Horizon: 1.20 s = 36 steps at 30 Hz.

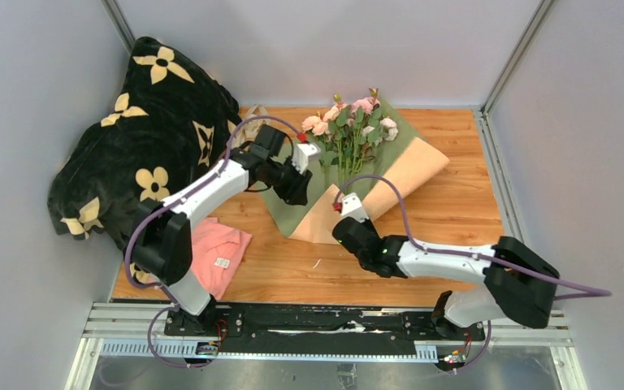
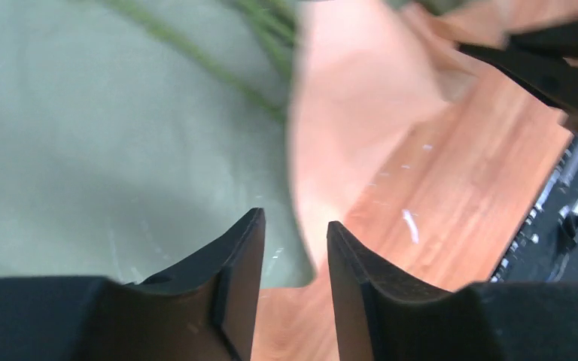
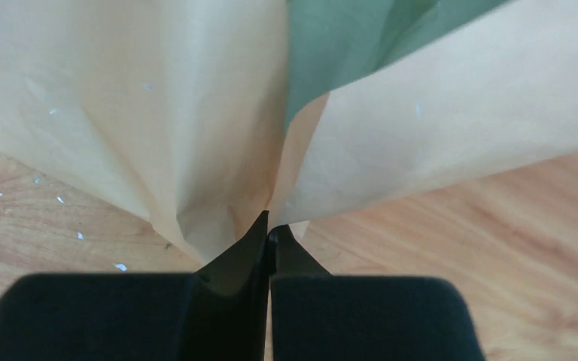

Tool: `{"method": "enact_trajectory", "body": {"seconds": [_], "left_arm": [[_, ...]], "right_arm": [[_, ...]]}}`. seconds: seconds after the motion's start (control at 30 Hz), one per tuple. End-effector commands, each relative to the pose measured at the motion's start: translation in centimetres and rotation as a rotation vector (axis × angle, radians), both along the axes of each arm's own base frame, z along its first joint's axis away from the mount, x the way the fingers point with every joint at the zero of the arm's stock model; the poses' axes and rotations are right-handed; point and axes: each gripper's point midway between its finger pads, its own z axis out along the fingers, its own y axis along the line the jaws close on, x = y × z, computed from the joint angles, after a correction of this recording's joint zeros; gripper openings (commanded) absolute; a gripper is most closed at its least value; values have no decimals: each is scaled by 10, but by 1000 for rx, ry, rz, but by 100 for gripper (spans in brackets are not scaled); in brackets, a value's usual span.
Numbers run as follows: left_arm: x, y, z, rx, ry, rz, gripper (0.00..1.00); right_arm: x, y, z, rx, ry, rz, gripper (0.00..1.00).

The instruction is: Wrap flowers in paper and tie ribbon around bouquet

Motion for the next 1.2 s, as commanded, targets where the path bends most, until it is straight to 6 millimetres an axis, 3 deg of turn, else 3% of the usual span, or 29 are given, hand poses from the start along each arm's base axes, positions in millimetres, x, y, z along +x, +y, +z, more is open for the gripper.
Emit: {"method": "enact_trajectory", "body": {"seconds": [0.0,0.23,0.43,0.53,0.6,0.63,0.73,0.87,1.07,1.1,1.17], "left_arm": [[-63,-25,-21,119,-7,-224,40],[-107,-78,-16,77,-15,-420,39],[-101,-141,-40,85,-14,-450,43],[-83,-155,-57,132,-47,-399,43],[-70,-154,-77,186,-73,-372,43],[-66,-153,-83,206,-80,-365,43],[-64,-150,-97,236,-74,-359,44],[-64,-151,-104,233,-72,-360,45],[-65,-150,-108,233,-75,-366,47],[-65,-150,-107,231,-77,-365,47],[-66,-150,-108,222,-77,-367,48]], "right_arm": [[-16,-26,-16,247,88,-201,0],[-26,-59,-24,447,101,-392,0],[-34,-81,-27,574,61,-534,0],[-42,-93,-31,567,79,-607,11],[-50,-103,-31,553,93,-658,40],[-53,-110,-30,547,92,-691,46],[-60,-133,-14,525,50,-759,51],[-58,-156,31,515,-60,-751,51],[-51,-162,107,414,-138,-591,49],[-51,-160,113,400,-132,-575,48],[-48,-137,115,425,-63,-483,39]]}}
